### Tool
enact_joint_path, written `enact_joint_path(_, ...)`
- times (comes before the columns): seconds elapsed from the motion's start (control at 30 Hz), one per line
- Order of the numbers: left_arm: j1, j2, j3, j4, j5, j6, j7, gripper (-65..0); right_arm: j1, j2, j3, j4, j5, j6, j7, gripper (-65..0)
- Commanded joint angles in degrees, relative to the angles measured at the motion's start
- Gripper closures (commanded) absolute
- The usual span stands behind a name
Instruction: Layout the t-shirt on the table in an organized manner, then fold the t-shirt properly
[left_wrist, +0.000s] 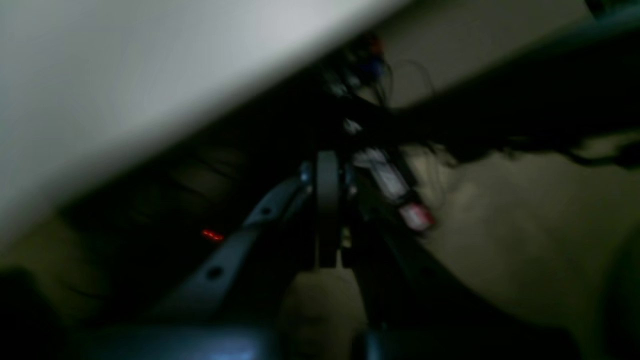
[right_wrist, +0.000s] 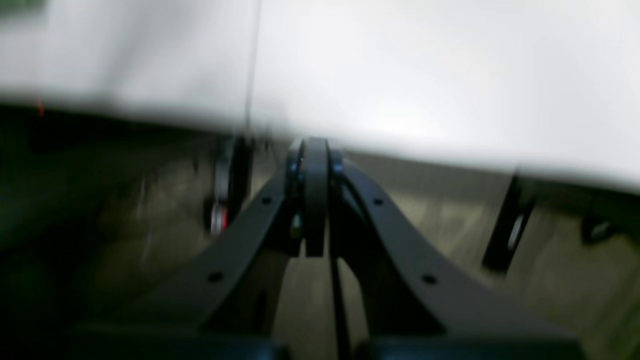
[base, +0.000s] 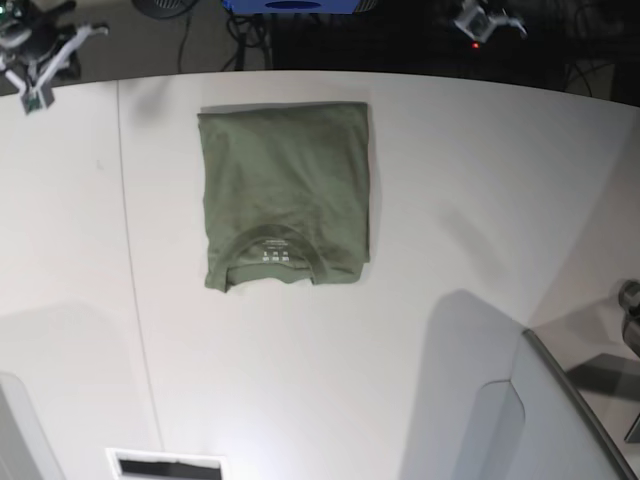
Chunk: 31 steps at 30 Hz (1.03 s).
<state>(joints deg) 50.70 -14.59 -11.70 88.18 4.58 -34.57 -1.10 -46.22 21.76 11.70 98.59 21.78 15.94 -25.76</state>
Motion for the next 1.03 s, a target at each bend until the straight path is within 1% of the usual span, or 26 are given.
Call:
enact_joint_path(0.0, 1.13, -0.75, -0.12, -2.42, -0.49, -0.03, -2.37, 0.0, -1.04, 0.0, -1.9, 0.36, 0.33, 0.36, 0.13, 0.0)
enact_joint_path(0.07, 0.86, -0.66, 0.06, -9.63, -0.49, -0.03, -5.62, 0.0, -1.74, -0.18, -6.3, -2.01, 0.24, 0.36, -0.13, 0.0)
enact_joint_path(0.1, -0.63, -0.58, 0.41, -14.29, -0.49, -0.03, -7.64, 0.0, -1.3, -0.18, -9.29, -4.3, 0.24, 0.36, -0.22, 0.0)
enact_joint_path(0.2, -6.7, -0.84, 4.28, -29.85, -0.4, -0.03, -13.36, 0.0, 4.24, -0.44, -19.75, -15.73, 0.24, 0.28, -0.22, 0.0)
enact_joint_path(0.27, -13.38, -0.93, 8.5, -42.95, -0.4, -0.03, -16.26, 0.0, 11.01, -1.06, -26.61, -28.56, 0.24, 0.19, 0.04, 0.0)
enact_joint_path(0.3, -17.51, -0.93, 10.96, -50.34, -0.4, 0.06, -17.67, 0.0, 14.88, -2.55, -29.51, -36.12, 0.33, 0.19, 0.22, 0.0)
enact_joint_path(0.33, -21.38, -0.84, 13.07, -57.28, -0.4, 0.06, -19.07, 0.0, 18.48, -4.4, -31.0, -43.51, 0.33, 0.1, 0.57, 0.0)
enact_joint_path(0.37, -25.77, -0.58, 15.62, -65.1, -0.4, 0.06, -20.92, 0.0, 22.61, -6.51, -31.97, -52.74, 0.33, 0.1, 2.07, 0.0)
enact_joint_path(0.4, -29.91, -0.4, 18.25, -72.84, -0.4, 0.06, -22.94, 0.0, 26.57, -8.88, -32.58, -62.85, 0.33, 0.1, 5.06, 0.0)
enact_joint_path(0.47, -37.03, 1.71, 23.44, -83.65, -0.4, 0.06, -24.61, 0.0, 33.07, -12.48, -33.02, -80.17, 0.33, 0.1, 14.02, 0.0)
enact_joint_path(0.5, -40.02, 2.77, 25.99, -87.26, -0.4, 0.32, -24.0, 0.0, 35.71, -14.33, -33.02, -88.17, 0.33, 0.01, 20.35, -0.3)
enact_joint_path(0.53, -42.21, 3.56, 27.92, -88.18, -0.49, 1.47, -22.68, 0.0, 37.56, -16.09, -33.11, -94.5, 0.33, 0.01, 26.95, -0.3)
enact_joint_path(0.57, -43.09, 4.17, 29.15, -88.18, -0.93, 3.05, -21.09, 0.0, 38.79, -17.23, -33.2, -98.54, 0.33, 0.01, 32.13, -0.3)
enact_joint_path(0.6, -43.71, 4.7, 29.86, -87.87, -0.93, 6.04, -19.34, 0.0, 39.58, -18.11, -33.2, -98.59, 0.33, 0.01, 36.26, -0.3)
enact_joint_path(0.67, -43.97, 5.4, 29.95, -84.45, -0.93, 12.72, -16.61, 0.0, 39.32, -18.37, -32.76, -98.59, 0.59, 0.01, 41.01, -0.3)
enact_joint_path(0.73, -43.8, 5.93, 29.95, -82.16, -0.93, 17.91, -16.17, 0.0, 38.61, -18.64, -32.67, -98.59, 0.68, 0.01, 43.3, -0.6)
enact_joint_path(0.77, -43.8, 5.93, 29.95, -81.63, -0.93, 19.31, -16.26, 0.0, 38.44, -18.64, -32.67, -98.59, 0.77, 0.01, 44.97, -0.6)
enact_joint_path(0.87, -44.15, 5.93, 29.95, -81.28, -0.93, 19.67, -16.26, 0.0, 35.45, -18.29, -32.67, -96.26, 0.77, 0.01, 48.31, -0.6)
enact_joint_path(1.0, -45.73, 5.75, 30.21, -81.46, -0.75, 19.67, -16.26, 0.0, 34.74, -16.88, -32.67, -94.32, 0.77, 0.01, 48.31, -0.6)
